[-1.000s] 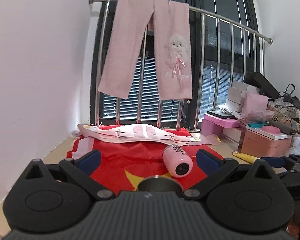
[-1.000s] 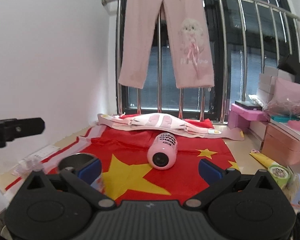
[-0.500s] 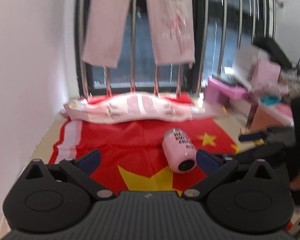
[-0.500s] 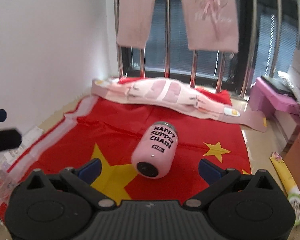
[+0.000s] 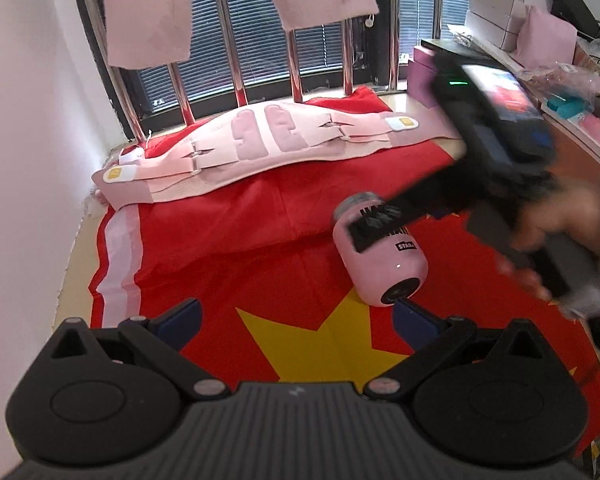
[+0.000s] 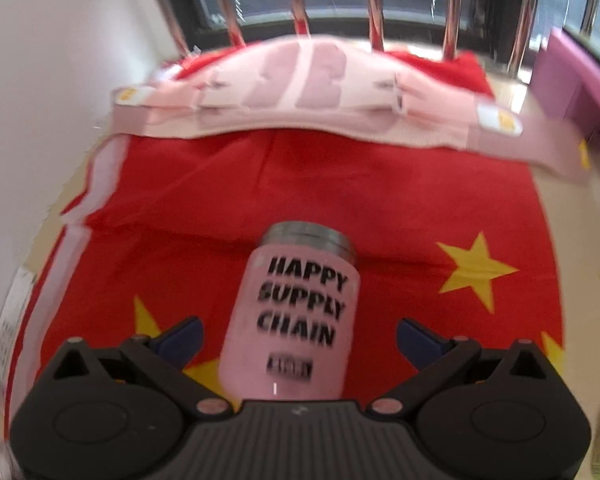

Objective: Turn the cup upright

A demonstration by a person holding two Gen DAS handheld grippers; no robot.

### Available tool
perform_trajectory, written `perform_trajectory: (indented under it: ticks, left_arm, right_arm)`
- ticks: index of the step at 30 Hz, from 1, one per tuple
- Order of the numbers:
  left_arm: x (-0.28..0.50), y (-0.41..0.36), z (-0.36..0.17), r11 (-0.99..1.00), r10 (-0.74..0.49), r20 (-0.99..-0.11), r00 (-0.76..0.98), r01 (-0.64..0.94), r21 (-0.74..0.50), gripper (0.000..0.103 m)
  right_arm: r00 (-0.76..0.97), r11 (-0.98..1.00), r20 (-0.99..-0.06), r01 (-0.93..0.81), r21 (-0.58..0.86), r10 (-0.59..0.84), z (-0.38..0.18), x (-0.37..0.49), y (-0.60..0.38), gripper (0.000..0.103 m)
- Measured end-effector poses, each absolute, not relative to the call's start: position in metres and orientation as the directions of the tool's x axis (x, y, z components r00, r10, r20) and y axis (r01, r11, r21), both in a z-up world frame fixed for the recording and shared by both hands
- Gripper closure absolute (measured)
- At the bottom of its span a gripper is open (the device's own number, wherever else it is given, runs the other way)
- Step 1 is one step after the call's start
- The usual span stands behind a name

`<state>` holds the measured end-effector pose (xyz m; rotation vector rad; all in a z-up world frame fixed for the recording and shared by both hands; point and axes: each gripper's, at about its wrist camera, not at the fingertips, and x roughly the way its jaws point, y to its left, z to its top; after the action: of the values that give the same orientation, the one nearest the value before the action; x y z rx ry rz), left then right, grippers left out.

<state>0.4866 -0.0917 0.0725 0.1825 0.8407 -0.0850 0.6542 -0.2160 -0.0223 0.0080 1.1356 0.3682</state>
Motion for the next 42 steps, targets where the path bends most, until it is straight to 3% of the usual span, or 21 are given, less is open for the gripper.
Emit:
perform_trajectory:
  ticks: [2,4,6,14,21,30,42]
  left_arm:
    - [0.486,-0.092,0.071,0.982,-0.010,-0.753,0.658,0.148,0.116,0.000]
    - [0.483,-0.090,0.070,0.984,-0.016,-0.757,0.653,0.143,0.103,0.000]
    - [0.479,-0.087,0.072,0.987,-0.013,-0.755,0.656,0.131,0.097,0.000]
    - [0.442,-0.080,0.092,0.994,-0.006,-0.731,0.682,0.083,0.069,0.000]
    - [0.388,-0.095,0.096,0.994,-0.026,-0.725,0.688,0.093,0.053,0.000]
    - [0.320,-0.112,0.077,0.995,-0.025,-0.741,0.671,0.090,0.048,0.000]
    - [0.277,-0.110,0.058,0.997,0.004,-0.756,0.654,0.051,0.049,0.000]
  right_arm:
    - [0.319,0.947,-0.908,-0.256,0.195,0.273,-0.040,0.672,-0.206,0.003]
    - [0.269,0.951,-0.928,-0.237,0.198,0.260,-0.059,0.681,-0.198,0.014]
    - [0.228,0.949,-0.938,-0.241,0.205,0.261,-0.077,0.683,-0.191,0.017]
    - [0.335,0.873,-0.899,-0.478,0.094,0.281,-0.038,0.610,-0.200,0.018]
    - [0.303,0.805,-0.905,-0.590,0.067,0.298,-0.004,0.507,-0.235,0.018]
    - [0.178,0.797,-0.937,-0.586,0.145,0.301,-0.028,0.424,-0.253,0.018]
    - [0.168,0.834,-0.949,-0.534,0.140,0.266,-0.041,0.433,-0.249,0.015]
